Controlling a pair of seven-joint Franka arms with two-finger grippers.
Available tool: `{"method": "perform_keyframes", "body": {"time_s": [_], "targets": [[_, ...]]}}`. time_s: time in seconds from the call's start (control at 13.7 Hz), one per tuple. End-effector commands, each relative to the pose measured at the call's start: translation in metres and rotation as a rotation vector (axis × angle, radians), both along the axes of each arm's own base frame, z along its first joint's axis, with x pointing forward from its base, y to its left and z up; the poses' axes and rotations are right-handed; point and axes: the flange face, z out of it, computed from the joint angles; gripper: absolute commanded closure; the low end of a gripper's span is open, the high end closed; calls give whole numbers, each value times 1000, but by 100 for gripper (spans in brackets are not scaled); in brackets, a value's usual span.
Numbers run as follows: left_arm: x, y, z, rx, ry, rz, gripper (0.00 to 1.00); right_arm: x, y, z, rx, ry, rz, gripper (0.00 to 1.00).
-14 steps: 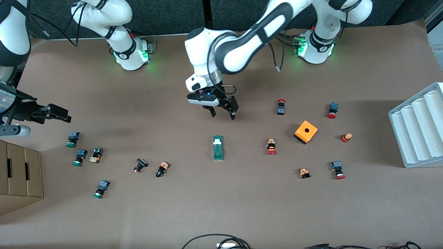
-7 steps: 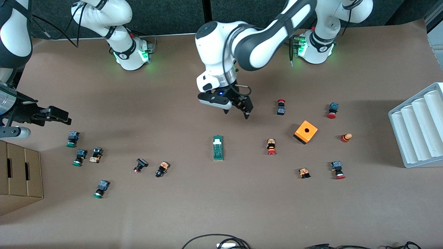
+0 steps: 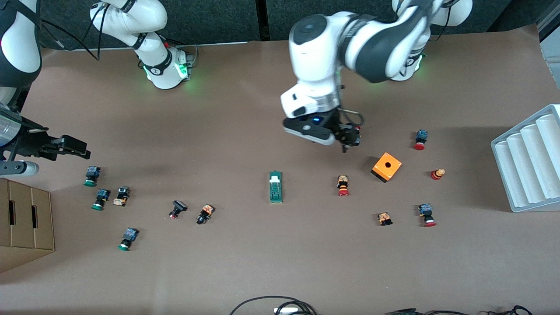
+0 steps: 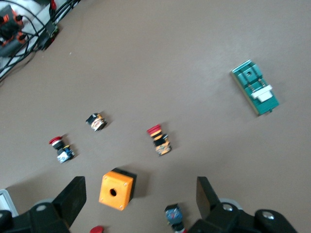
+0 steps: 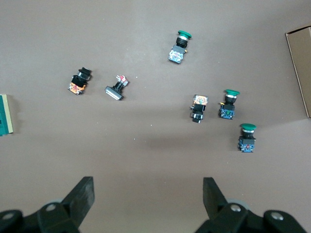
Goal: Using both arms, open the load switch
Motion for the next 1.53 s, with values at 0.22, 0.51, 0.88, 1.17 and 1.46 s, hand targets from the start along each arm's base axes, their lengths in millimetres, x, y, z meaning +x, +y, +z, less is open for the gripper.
{"method": "perform_keyframes", "body": {"time_s": [0.22,0.51,0.88,1.17,1.46], "targets": [[35,121,55,-70,74,89,0,1,1,7,-34,-24,6,0],[48,170,75,-84,97,191,0,2,-2,12,-37,-34,5,0],[66,228,77,-160,152,219,0,4,-4,7,-76,-18,13,0],[66,237,78,-174,173,240,0,3,-6,4,-78,-6,7,0],[65,263,83,-224,195,283,0,4,-7,5,-78,-12,4,0]]}}
